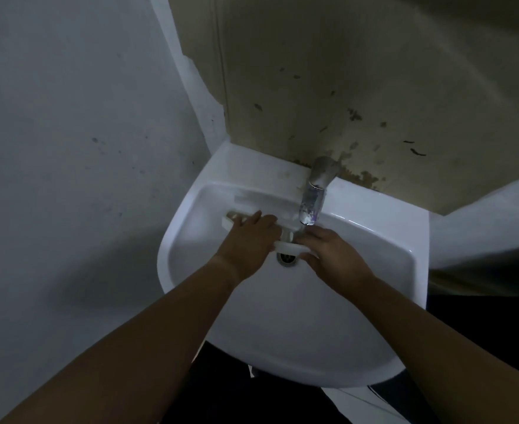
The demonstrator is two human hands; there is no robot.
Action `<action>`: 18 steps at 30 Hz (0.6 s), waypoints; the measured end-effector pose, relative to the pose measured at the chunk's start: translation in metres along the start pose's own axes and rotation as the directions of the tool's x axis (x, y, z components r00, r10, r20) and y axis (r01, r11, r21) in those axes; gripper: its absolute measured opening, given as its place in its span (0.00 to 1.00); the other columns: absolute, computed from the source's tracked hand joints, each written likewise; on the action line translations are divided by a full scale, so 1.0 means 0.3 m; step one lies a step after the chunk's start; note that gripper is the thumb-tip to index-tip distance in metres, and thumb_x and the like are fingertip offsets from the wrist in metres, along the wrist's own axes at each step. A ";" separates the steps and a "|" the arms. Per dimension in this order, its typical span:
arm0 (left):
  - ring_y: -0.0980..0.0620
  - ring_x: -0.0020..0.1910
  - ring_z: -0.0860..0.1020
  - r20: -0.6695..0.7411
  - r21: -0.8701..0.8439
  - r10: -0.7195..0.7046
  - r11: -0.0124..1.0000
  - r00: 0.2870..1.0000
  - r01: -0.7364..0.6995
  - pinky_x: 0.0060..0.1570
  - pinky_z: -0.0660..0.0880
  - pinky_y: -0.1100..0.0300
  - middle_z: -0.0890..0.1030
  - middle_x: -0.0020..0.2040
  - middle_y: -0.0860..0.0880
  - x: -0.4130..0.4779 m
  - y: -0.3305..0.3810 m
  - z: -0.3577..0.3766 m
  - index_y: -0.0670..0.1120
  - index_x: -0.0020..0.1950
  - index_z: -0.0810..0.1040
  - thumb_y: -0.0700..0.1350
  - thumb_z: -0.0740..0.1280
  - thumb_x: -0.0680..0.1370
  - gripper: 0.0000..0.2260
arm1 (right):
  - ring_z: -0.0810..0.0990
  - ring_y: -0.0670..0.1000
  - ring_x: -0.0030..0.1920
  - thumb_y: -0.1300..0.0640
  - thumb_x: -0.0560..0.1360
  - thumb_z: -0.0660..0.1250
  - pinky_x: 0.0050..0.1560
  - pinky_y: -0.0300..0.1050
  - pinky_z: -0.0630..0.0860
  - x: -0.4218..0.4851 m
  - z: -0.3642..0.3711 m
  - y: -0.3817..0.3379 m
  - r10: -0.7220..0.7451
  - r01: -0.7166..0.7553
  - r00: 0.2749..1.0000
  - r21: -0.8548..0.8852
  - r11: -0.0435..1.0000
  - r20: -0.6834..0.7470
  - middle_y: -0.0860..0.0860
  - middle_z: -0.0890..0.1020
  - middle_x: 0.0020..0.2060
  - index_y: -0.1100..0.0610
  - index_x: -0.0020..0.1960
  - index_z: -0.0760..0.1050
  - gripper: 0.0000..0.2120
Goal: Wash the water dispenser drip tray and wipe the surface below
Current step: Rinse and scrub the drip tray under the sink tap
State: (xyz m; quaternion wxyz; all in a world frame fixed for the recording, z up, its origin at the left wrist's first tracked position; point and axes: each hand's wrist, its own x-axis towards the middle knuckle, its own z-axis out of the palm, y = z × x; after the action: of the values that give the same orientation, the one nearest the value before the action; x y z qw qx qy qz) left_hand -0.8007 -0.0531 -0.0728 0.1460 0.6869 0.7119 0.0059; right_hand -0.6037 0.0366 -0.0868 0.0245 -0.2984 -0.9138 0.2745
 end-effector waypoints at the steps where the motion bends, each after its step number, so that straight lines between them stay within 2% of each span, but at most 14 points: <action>1: 0.40 0.75 0.62 0.012 -0.001 -0.012 1.000 1.000 0.012 0.68 0.63 0.39 0.68 0.73 0.47 -0.005 -0.004 -0.002 0.47 0.65 0.75 0.42 0.64 0.79 0.15 | 0.74 0.58 0.62 0.59 0.74 0.71 0.56 0.51 0.75 0.008 0.001 -0.006 0.018 -0.018 1.000 -0.005 1.000 0.006 0.53 0.77 0.64 0.48 0.65 0.76 0.20; 4: 0.41 0.77 0.57 0.071 0.000 -0.035 0.999 0.997 0.035 0.71 0.59 0.36 0.63 0.77 0.48 -0.017 -0.008 -0.005 0.46 0.68 0.72 0.44 0.63 0.80 0.16 | 0.72 0.58 0.63 0.64 0.73 0.70 0.58 0.49 0.72 0.033 -0.009 -0.030 0.003 -0.003 1.000 0.078 0.997 -0.003 0.54 0.78 0.63 0.49 0.65 0.78 0.22; 6: 0.42 0.76 0.60 0.061 0.000 -0.027 1.000 0.998 0.027 0.70 0.59 0.35 0.64 0.76 0.46 -0.021 -0.008 -0.005 0.45 0.68 0.72 0.44 0.63 0.80 0.16 | 0.75 0.57 0.60 0.65 0.72 0.72 0.57 0.42 0.69 0.038 -0.006 -0.024 0.006 0.002 0.998 0.133 0.991 -0.057 0.55 0.81 0.60 0.51 0.61 0.80 0.19; 8: 0.42 0.73 0.65 0.032 0.025 -0.006 1.000 0.999 0.006 0.67 0.61 0.34 0.68 0.73 0.46 -0.021 -0.009 -0.008 0.44 0.66 0.73 0.43 0.64 0.79 0.16 | 0.78 0.56 0.57 0.62 0.72 0.74 0.53 0.40 0.68 0.031 -0.004 -0.014 0.098 -0.086 0.993 0.169 0.982 -0.061 0.54 0.82 0.57 0.53 0.60 0.79 0.18; 11: 0.43 0.66 0.71 0.007 0.048 0.014 0.999 1.000 -0.014 0.65 0.64 0.33 0.72 0.67 0.45 -0.025 0.000 -0.008 0.44 0.65 0.72 0.41 0.66 0.76 0.17 | 0.79 0.54 0.51 0.55 0.72 0.74 0.46 0.43 0.71 0.016 0.009 0.001 0.133 -0.128 0.991 0.121 0.984 -0.031 0.51 0.81 0.52 0.53 0.57 0.76 0.15; 13: 0.43 0.62 0.73 -0.041 0.040 0.031 0.999 0.999 -0.030 0.63 0.65 0.33 0.74 0.63 0.46 -0.028 0.007 0.001 0.48 0.63 0.73 0.38 0.68 0.74 0.19 | 0.79 0.53 0.53 0.53 0.74 0.72 0.48 0.45 0.74 0.009 0.009 0.001 0.108 -0.106 0.994 0.057 0.993 -0.033 0.50 0.81 0.55 0.53 0.59 0.78 0.14; 16: 0.43 0.65 0.71 -0.054 -0.004 0.016 1.000 0.998 -0.016 0.66 0.62 0.33 0.72 0.67 0.47 -0.028 0.014 0.003 0.52 0.68 0.72 0.37 0.67 0.74 0.23 | 0.77 0.54 0.57 0.53 0.75 0.70 0.50 0.49 0.77 0.006 0.002 0.011 0.067 -0.067 0.997 0.010 0.998 -0.046 0.50 0.79 0.60 0.50 0.62 0.78 0.16; 18: 0.43 0.65 0.71 -0.053 -0.016 0.019 1.000 0.998 -0.020 0.66 0.62 0.33 0.72 0.67 0.46 -0.028 0.012 -0.002 0.51 0.67 0.72 0.38 0.67 0.75 0.22 | 0.78 0.56 0.57 0.51 0.76 0.70 0.49 0.52 0.79 0.007 -0.008 0.023 0.035 -0.036 0.999 -0.007 0.999 -0.025 0.49 0.78 0.61 0.50 0.62 0.77 0.15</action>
State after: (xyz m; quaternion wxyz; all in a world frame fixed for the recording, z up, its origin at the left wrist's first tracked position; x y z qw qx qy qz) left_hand -0.7973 -0.0610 -0.0698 0.1326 0.6924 0.7086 0.0315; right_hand -0.6013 0.0437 -0.0885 0.0301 -0.3181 -0.9089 0.2680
